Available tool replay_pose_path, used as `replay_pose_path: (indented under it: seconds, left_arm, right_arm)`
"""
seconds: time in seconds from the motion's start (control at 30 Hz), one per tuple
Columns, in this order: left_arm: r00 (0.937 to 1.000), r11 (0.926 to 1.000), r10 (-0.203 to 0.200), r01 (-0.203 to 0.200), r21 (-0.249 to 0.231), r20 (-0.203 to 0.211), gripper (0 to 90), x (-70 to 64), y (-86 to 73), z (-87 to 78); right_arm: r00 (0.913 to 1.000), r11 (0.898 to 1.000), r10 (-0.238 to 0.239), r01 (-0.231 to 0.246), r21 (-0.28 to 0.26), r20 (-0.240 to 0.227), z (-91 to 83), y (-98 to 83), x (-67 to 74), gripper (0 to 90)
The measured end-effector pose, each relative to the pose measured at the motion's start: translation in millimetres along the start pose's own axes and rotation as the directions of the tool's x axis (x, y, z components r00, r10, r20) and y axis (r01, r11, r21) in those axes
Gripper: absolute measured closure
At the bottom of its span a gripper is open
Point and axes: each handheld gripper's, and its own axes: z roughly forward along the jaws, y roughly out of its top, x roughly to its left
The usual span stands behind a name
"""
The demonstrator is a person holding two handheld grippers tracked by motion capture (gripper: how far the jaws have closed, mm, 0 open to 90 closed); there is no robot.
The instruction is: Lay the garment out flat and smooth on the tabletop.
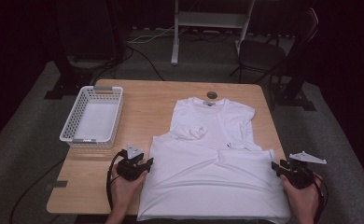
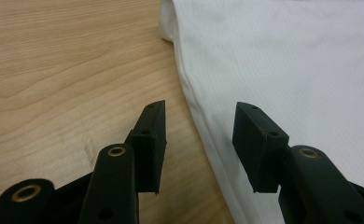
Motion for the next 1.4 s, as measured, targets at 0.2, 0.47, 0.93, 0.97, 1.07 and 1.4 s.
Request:
replay_pose_path:
  seconds: [0.2,0.47,0.93,0.97,1.07,1.4]
  left_arm:
    - [1.0000,1.0000,-0.006,0.006,0.007,-0.006,55.6,1.5,3.2,5.4]
    - [0.9999,0.9996,0.005,-0.005,0.027,0.010,75.4,1.1,6.8,6.8]
    - [0.9982,0.9986,0.015,-0.018,0.049,0.058,89.1,-3.1,1.2,-0.1]
    - [0.9981,0.9987,0.015,-0.018,0.047,0.060,89.2,-3.3,0.2,-1.0]
    - [0.9981,0.9986,0.020,-0.022,0.048,0.058,89.2,-3.3,-2.9,-4.5]
    - [0.9987,0.9981,0.031,-0.033,0.052,0.041,89.4,-0.4,-14.4,-18.6]
  right_arm:
    - [1.0000,1.000,0.006,-0.006,0.013,-0.007,7.2,0.4,-2.6,56.6]
    - [0.9999,1.000,0.012,-0.011,0.028,-0.012,12.1,1.9,-5.3,60.7]
    - [0.9995,0.999,-0.017,0.018,0.038,-0.027,5.2,-1.8,-0.4,83.8]
    - [0.9995,0.999,-0.019,0.020,0.037,-0.027,4.3,-2.6,-0.3,83.7]
    - [0.9996,0.999,-0.015,0.016,0.036,-0.025,0.6,-5.5,-0.1,83.7]
    - [1.0000,0.999,-0.008,0.008,0.032,-0.003,-13.0,-15.4,-4.4,84.9]
